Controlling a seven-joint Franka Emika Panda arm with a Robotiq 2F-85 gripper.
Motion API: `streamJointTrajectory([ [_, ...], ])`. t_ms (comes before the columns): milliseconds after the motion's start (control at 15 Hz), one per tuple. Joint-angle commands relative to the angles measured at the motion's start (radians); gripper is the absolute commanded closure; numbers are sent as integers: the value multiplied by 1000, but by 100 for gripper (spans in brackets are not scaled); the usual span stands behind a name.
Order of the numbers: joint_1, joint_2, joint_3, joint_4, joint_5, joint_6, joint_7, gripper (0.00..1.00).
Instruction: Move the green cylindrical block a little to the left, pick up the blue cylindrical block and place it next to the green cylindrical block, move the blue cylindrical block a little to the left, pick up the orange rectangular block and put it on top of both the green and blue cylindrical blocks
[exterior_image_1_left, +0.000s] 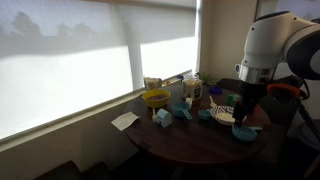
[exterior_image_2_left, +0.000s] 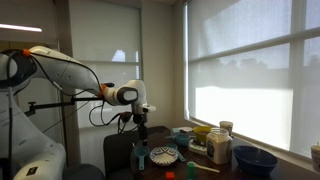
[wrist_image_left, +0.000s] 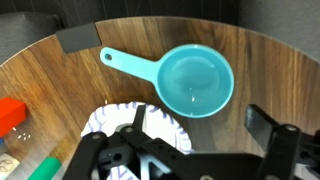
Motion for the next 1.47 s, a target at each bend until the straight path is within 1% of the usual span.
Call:
streamJointTrajectory([
  [0,-72,60,-37,81,-32,82,97,0],
  [333,-191,144,-54,155,-139,177,265,0],
  [600,-235,213,-101,167,-206,239,376,0],
  [733,-228,239,-144,173,-185,258,371,0],
  [800,-204,203,-146,149,-181,234,338,0],
  [867,-204,214,-159,149,-180,238,334,0],
  [1200,-194,214,-167,148,-182,240,321,0],
  [1267,-202,210,-168,142,-214,247,321,0],
  [1400,-205,206,-187,141,-228,248,280,0],
])
